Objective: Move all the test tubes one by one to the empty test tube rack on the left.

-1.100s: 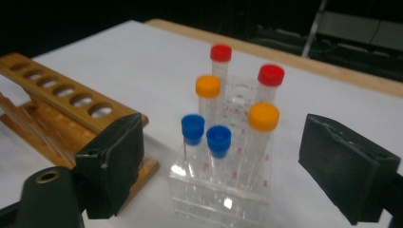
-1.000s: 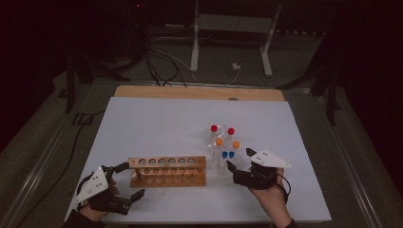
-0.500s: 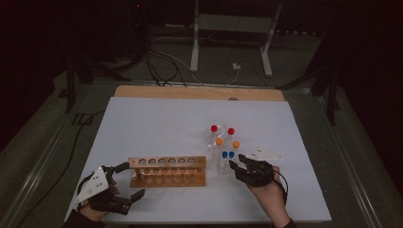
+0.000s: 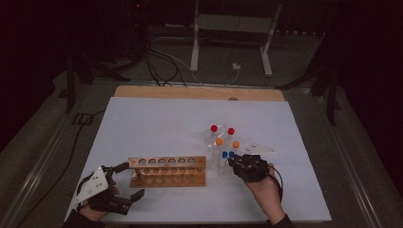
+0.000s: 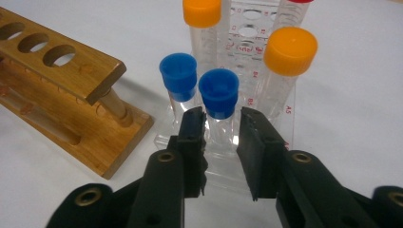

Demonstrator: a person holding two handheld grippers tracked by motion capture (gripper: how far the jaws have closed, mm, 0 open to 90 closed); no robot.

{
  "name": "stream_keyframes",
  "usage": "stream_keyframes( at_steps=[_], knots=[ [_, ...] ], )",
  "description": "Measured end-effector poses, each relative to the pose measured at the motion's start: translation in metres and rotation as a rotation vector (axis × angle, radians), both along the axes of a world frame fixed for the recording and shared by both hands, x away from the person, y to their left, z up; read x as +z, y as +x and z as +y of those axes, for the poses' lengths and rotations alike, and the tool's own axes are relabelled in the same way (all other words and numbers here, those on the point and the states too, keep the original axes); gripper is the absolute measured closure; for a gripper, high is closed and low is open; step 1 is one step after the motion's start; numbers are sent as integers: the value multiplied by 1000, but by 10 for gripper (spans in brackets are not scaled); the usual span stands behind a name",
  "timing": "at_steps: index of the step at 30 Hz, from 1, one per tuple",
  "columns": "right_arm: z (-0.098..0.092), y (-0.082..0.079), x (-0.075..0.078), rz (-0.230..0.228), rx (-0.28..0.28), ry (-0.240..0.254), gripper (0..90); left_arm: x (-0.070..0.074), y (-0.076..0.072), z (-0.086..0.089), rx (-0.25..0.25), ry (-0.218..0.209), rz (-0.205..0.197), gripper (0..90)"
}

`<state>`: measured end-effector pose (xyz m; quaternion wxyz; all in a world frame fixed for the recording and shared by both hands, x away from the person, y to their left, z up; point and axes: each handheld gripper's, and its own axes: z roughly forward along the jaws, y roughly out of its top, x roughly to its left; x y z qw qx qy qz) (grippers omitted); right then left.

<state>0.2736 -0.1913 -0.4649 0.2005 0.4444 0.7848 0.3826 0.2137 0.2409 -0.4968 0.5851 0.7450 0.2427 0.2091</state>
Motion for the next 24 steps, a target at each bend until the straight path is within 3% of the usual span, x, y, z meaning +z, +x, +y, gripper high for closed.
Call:
stream_keyframes(
  at_steps=[13,20,24],
  knots=[
    [4,4,-3,-17,-5,-31,760,0,0,0,-1,0,1,5],
    [4,0,0,-75,-12,-31,765,0,0,0,0,1,1,5],
    [1,-7,9,-118,-8,-11,765,0,0,0,0,2,2,5]
  ],
)
